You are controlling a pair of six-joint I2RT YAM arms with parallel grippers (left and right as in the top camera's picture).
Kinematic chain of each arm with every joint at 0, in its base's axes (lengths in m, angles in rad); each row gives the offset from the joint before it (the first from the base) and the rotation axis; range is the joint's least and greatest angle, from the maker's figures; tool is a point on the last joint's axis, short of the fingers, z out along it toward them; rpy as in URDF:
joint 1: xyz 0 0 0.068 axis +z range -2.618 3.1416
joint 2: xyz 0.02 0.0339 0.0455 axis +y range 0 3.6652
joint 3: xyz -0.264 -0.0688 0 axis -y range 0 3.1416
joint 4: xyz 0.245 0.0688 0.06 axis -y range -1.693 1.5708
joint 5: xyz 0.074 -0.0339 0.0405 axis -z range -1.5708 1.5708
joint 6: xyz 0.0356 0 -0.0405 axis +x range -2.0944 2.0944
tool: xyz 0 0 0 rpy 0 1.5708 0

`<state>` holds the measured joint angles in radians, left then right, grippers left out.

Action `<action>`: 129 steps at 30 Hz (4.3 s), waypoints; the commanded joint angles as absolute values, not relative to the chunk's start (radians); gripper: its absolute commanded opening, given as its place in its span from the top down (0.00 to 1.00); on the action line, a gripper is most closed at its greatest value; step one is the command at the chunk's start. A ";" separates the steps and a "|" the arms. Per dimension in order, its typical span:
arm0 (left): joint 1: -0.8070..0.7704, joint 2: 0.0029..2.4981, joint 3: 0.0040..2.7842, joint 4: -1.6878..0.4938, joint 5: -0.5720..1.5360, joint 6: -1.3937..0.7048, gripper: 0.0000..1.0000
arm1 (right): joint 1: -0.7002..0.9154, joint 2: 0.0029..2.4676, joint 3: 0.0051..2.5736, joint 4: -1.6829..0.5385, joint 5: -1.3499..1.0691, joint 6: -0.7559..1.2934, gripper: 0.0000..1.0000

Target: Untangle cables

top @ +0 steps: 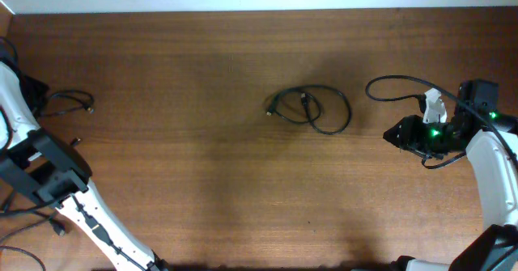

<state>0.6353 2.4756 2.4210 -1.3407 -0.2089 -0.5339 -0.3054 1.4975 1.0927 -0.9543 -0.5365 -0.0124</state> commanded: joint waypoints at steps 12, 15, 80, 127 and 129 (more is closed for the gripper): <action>0.653 2.489 2.485 -1.377 -0.066 -0.393 0.01 | -0.308 1.500 1.084 -0.953 -0.538 -0.027 0.60; 0.649 2.464 2.553 -1.406 -0.067 -0.337 0.01 | -0.308 1.500 1.084 -0.953 -0.538 -0.027 0.60; -0.525 2.750 2.633 -1.414 0.090 0.057 0.01 | -0.308 1.500 1.084 -0.970 -0.407 -0.026 0.47; -0.048 2.787 2.634 -1.260 -0.034 -0.360 1.00 | -0.308 1.500 1.084 -0.962 -0.407 -0.026 0.45; 0.014 2.787 2.634 -1.246 -0.034 -0.360 1.00 | -0.308 1.500 1.084 -0.962 -0.406 -0.026 0.45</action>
<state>-0.0803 2.7476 2.6350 -1.2621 -0.0048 -0.3424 -0.3054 1.4975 1.0924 -0.9649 -0.4152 -0.0277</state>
